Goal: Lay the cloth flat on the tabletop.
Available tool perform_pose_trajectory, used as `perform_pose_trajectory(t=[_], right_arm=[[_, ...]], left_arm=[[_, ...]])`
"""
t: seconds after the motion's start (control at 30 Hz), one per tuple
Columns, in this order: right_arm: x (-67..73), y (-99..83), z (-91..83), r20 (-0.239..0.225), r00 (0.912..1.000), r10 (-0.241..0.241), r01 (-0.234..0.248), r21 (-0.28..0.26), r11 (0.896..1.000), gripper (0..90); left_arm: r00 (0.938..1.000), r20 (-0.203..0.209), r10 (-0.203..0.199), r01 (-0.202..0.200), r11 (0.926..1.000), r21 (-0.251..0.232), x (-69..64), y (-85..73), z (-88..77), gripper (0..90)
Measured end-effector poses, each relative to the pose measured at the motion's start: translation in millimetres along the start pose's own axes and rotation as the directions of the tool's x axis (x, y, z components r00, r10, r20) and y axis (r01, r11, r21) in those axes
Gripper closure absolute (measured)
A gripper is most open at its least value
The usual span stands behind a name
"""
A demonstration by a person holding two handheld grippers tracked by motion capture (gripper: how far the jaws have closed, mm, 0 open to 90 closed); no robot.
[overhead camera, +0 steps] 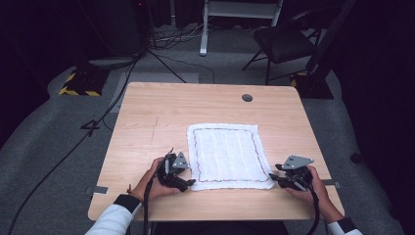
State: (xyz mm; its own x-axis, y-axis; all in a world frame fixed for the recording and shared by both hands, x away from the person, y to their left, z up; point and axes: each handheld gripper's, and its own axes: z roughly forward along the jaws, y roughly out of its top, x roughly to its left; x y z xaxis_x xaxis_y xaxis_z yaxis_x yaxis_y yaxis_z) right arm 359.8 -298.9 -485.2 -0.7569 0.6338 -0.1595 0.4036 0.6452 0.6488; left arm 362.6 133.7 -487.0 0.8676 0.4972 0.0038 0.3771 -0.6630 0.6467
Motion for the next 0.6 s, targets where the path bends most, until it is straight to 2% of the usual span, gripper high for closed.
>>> perform_pose_trajectory(t=[0.07, 0.3, 0.4, 0.43, 0.6], right_arm=[[-1.5, -0.1, -0.9, 0.001, 1.0, 0.006, -0.006, -0.006, 1.0, 50.7], [-2.5, 7.4, -7.9, -0.002, 0.9995, 0.03, -0.03, -0.077, 0.997, 42.0], [-0.8, 11.5, -8.3, -0.01, 0.9997, 0.022, -0.023, -0.095, 0.995, 39.4], [-0.1, 12.7, -8.2, -0.014, 0.9997, 0.022, -0.024, -0.098, 0.995, 38.4], [4.1, 18.7, -5.7, -0.027, 0.9996, 0.01, -0.013, -0.104, 0.994, 36.6]], left_arm=[[0.9997, 0.0, -0.026, 0.026, 0.9992, -0.028, 5.4, 0.9, -3.8, 23.9], [0.9979, -0.034, -0.056, 0.053, 0.996, -0.071, 21.3, 5.9, -10.2, 21.6], [0.9941, -0.095, -0.051, 0.043, 0.9958, -0.081, 25.4, 7.1, -12.2, 21.6], [0.9935, -0.103, -0.049, 0.041, 0.9958, -0.081, 27.7, 7.5, -13.1, 21.6], [0.9874, -0.131, -0.089, 0.075, 0.9909, -0.112, 39.2, 10.3, -17.2, 21.6]])
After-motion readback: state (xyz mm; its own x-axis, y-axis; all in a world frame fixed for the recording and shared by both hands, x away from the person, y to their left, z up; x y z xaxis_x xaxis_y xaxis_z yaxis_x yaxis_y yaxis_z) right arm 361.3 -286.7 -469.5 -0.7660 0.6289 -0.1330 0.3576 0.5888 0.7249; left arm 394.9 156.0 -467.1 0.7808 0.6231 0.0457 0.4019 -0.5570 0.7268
